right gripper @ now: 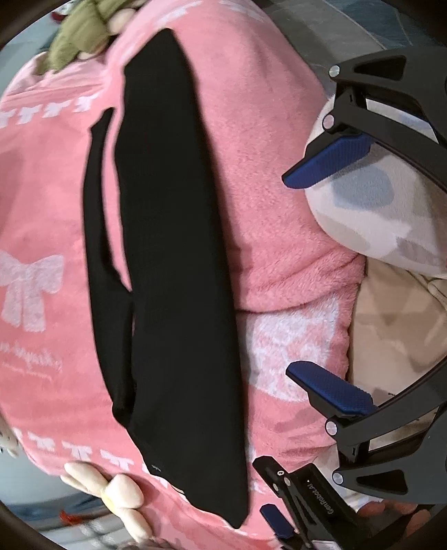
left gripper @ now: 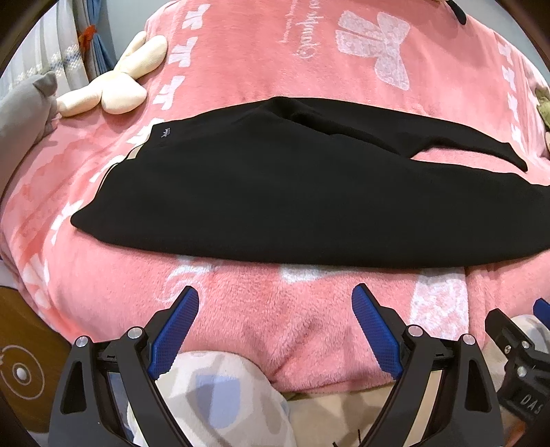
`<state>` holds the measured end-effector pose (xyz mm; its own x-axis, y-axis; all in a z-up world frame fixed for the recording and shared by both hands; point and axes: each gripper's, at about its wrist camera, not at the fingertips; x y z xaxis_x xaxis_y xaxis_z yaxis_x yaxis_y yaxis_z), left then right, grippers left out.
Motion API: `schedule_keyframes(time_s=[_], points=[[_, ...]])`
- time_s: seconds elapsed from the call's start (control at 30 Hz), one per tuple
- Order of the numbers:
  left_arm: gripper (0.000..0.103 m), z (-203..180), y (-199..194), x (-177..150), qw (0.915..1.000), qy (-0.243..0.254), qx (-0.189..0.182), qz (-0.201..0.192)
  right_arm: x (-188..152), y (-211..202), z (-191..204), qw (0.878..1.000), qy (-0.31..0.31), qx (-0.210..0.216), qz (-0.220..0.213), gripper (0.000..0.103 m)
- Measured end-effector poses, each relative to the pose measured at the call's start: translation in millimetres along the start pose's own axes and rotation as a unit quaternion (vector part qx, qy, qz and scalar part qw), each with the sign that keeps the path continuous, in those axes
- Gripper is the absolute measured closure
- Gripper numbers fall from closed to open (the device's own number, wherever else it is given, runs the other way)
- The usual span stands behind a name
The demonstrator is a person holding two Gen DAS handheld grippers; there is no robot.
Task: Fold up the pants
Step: 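Grasp the pants waistband with the left gripper while the right gripper grasps it too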
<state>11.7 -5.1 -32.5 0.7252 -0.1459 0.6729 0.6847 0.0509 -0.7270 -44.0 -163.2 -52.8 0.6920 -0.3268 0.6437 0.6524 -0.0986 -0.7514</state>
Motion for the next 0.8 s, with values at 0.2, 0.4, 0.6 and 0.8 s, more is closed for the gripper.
schedule_keyframes(time_s=[0.2, 0.4, 0.6, 0.8], points=[[0.014, -1, 8, 17, 1.0, 0.004, -0.007, 0.003, 31, 7, -43, 0.998, 0.057, 0.034, 0.022, 0.005], [0.013, 13, 20, 56, 0.9987, -0.022, -0.046, -0.007, 133, 19, -130, 0.998, 0.046, -0.011, -0.05, 0.005], [0.013, 61, 61, 127, 0.9927, -0.075, -0.089, -0.032, 249, 82, -236, 0.997, 0.067, -0.019, -0.041, 0.029], [0.013, 137, 135, 205, 0.9908, -0.125, -0.041, -0.032, 315, 153, -275, 0.996, 0.08, -0.033, -0.006, 0.03]])
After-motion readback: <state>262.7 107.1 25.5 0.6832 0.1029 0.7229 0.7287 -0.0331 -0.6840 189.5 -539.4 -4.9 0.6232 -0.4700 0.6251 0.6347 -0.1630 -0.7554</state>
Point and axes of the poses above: each gripper's, at about its wrist camera, not at the fingertips, and y roughly the way its jaws point, z to its left, x to its top
